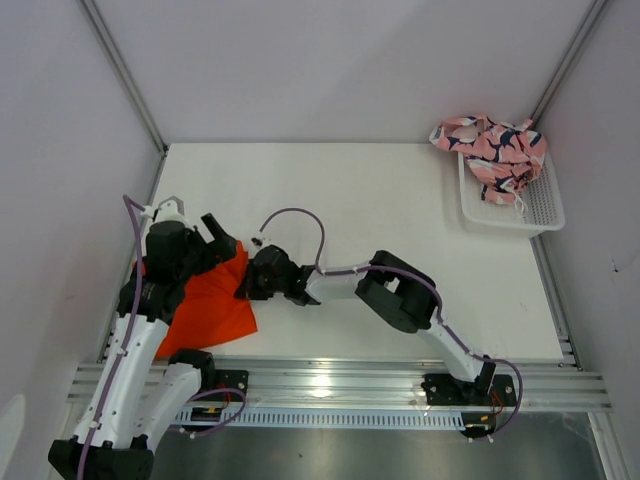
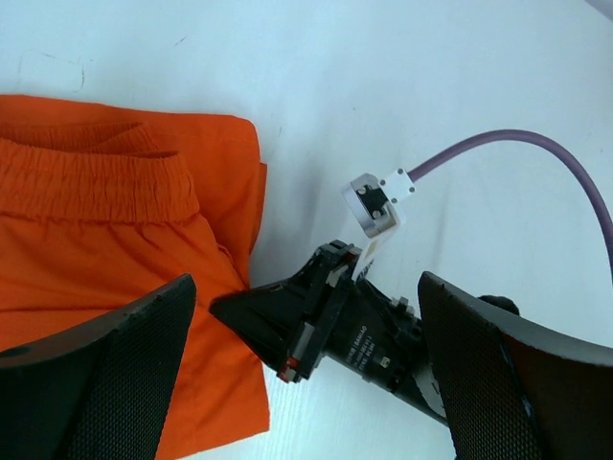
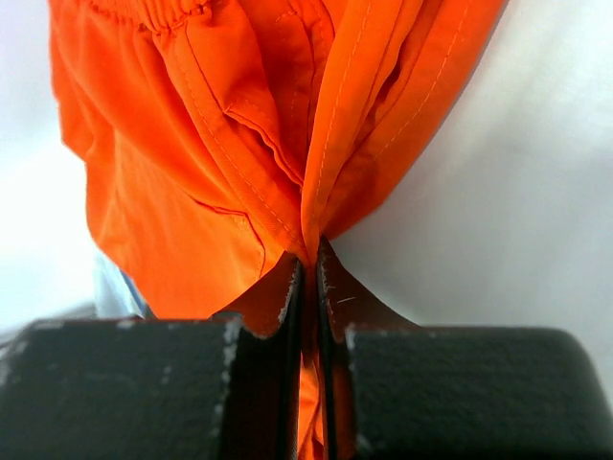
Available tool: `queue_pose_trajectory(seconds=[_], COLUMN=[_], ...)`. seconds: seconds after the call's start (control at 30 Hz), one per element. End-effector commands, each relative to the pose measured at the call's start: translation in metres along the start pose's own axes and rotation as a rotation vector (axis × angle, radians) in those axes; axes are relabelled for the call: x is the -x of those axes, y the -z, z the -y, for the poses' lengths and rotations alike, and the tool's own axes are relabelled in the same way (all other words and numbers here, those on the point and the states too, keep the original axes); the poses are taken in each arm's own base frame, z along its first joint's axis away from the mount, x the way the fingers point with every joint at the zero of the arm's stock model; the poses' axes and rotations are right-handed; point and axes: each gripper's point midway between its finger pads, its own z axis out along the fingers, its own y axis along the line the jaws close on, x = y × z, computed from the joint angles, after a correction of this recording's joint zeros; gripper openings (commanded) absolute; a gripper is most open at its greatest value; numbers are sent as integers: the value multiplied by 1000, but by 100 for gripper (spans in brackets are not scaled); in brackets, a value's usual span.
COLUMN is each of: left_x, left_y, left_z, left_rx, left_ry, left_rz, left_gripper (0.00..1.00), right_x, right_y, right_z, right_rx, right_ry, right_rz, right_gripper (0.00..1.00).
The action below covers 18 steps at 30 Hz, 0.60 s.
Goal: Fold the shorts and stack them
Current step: Neatly place the folded shorts to the corner
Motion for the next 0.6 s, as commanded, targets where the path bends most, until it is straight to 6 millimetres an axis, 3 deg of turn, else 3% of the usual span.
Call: queue_pose_trajectory(seconds=[0.0, 0.23, 0.57], left_x=[12, 10, 6], left_y=[13, 17, 18], left_z=[10, 14, 13], left_rx=[-46, -71, -76], left_ry=[-45, -51, -43], left_rz=[21, 12, 11], left_gripper=[99, 99, 99], right_x=[-5, -18, -28], right_y=[-21, -36, -15], right_z=[3, -9, -9], right_rx=[-25, -27, -72], right_ry=[-72, -122, -108], right_rz=[58, 105, 205], right_gripper=[4, 4, 8])
